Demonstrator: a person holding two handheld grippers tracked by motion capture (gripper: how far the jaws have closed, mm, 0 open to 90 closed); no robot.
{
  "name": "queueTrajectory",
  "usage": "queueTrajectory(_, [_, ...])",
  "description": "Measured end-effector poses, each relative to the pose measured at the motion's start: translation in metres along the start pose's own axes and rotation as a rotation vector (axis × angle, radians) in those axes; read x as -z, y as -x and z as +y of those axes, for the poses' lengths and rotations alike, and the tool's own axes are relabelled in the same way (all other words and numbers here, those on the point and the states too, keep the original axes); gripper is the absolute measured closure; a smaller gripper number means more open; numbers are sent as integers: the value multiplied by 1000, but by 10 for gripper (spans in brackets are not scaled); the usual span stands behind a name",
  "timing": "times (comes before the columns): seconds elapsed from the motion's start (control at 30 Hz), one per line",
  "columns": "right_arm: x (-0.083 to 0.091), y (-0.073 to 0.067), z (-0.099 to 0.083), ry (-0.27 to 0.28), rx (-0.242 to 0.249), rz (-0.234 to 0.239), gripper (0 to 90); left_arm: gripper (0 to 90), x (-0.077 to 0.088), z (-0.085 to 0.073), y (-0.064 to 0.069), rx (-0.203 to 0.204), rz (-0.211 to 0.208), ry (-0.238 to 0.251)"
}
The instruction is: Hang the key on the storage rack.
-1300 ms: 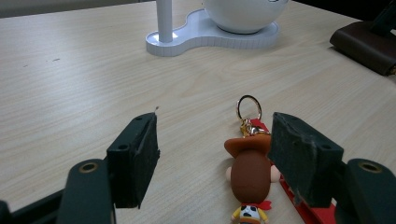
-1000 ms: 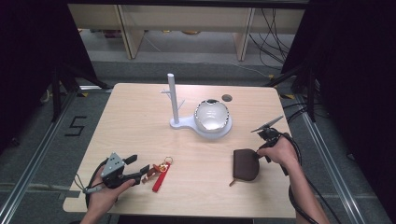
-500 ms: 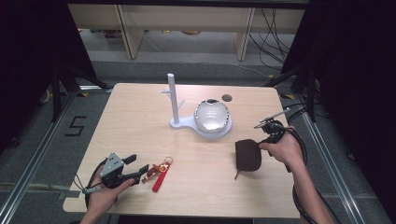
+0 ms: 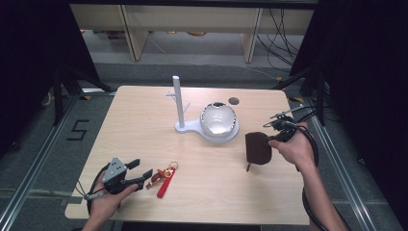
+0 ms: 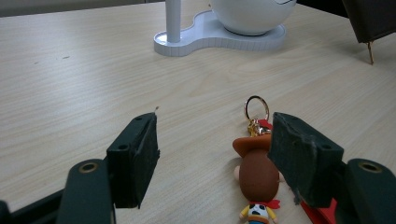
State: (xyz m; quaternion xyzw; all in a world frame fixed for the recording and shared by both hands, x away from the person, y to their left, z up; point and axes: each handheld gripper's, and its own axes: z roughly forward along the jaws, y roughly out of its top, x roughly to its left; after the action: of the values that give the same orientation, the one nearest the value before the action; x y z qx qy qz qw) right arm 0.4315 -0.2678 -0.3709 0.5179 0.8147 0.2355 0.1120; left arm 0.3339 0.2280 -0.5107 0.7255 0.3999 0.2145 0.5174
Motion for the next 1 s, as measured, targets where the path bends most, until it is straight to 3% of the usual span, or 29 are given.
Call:
queueTrajectory(0.07, [3, 1, 2, 22, 28, -2, 865, 321, 0, 0, 0, 1, 1, -1])
queueTrajectory(0.17, [9, -4, 5, 33, -15, 6, 866, 321, 2, -1, -1, 2, 14, -10])
queueTrajectory(0.47, [16, -9, 13, 76, 9, 5, 865, 321, 2, -2, -2, 6, 13, -7])
queueTrajectory(0.5, [17, -10, 14, 57, 1, 3, 865, 321, 1, -2, -2, 7, 5, -2])
queueTrajectory(0.57, [17, -9, 16, 68, 40, -5, 865, 321, 2, -2, -2, 5, 13, -12])
queueTrajectory(0.63, [18, -11, 18, 66, 44, 0, 865, 321, 2, -3, -2, 4, 15, -15])
queueTrajectory(0.73, [18, -15, 20, 74, 19, 4, 864, 321, 2, -3, -2, 6, 16, -13])
queueTrajectory(0.87, [17, -16, 24, 85, 46, -3, 864, 321, 2, -4, -2, 9, 17, -16])
queueTrajectory(1.0, [17, -18, 27, 73, 33, 3, 864, 321, 2, -4, -2, 11, 14, -13])
